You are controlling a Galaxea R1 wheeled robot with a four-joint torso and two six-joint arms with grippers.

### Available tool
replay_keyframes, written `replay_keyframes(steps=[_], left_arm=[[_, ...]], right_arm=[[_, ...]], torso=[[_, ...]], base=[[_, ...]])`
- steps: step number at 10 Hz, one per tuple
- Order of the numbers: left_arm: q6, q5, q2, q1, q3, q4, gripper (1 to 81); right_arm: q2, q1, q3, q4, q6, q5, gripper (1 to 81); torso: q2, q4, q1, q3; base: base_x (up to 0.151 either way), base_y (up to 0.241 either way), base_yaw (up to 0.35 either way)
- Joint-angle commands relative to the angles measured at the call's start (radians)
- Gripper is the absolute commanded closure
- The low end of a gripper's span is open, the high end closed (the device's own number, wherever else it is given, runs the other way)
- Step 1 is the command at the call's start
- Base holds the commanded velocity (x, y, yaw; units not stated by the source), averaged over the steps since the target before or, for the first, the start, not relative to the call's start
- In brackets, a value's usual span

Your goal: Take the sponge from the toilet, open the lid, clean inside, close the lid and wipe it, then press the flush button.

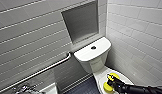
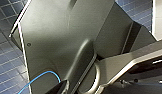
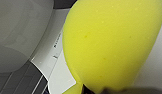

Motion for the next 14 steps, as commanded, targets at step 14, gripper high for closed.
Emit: replay_keyframes(steps=[14], left_arm=[[0.006,0.06,-0.02,-0.021,0.003,-0.008,1.0]], right_arm=[[-0.162,-0.098,-0.106,-0.013,0.011,-0.732,81.1]], torso=[[0.0,0.0,0.0,0.0]], base=[[0.0,0.0,0.0]])
